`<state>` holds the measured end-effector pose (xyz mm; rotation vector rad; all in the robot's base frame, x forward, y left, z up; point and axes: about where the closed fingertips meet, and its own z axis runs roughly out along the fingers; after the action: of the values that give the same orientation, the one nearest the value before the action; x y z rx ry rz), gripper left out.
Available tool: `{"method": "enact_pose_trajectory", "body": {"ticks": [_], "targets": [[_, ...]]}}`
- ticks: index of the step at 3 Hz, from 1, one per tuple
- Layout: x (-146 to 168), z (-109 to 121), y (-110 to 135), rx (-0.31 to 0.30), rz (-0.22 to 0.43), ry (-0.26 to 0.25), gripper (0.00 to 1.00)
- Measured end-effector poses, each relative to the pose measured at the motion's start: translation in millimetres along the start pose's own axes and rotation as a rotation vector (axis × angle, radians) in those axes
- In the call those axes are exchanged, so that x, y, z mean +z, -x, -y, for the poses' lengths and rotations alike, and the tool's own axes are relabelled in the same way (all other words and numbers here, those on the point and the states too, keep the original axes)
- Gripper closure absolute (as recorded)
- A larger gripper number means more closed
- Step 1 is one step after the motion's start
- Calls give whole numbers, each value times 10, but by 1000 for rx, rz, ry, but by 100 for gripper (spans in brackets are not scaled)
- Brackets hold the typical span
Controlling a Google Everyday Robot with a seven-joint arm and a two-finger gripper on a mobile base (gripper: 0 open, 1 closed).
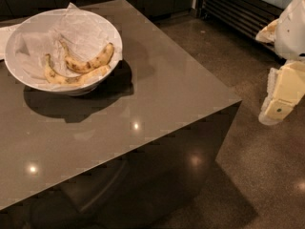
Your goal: Pick banana from white bowl
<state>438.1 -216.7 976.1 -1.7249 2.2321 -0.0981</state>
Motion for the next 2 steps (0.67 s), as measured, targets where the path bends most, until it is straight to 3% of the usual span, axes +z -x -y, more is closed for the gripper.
{"method": "enact_pose_trajectory", "body": {"ticks": [2], "targets": [[-22,90,78,31,4,-3,0]]}}
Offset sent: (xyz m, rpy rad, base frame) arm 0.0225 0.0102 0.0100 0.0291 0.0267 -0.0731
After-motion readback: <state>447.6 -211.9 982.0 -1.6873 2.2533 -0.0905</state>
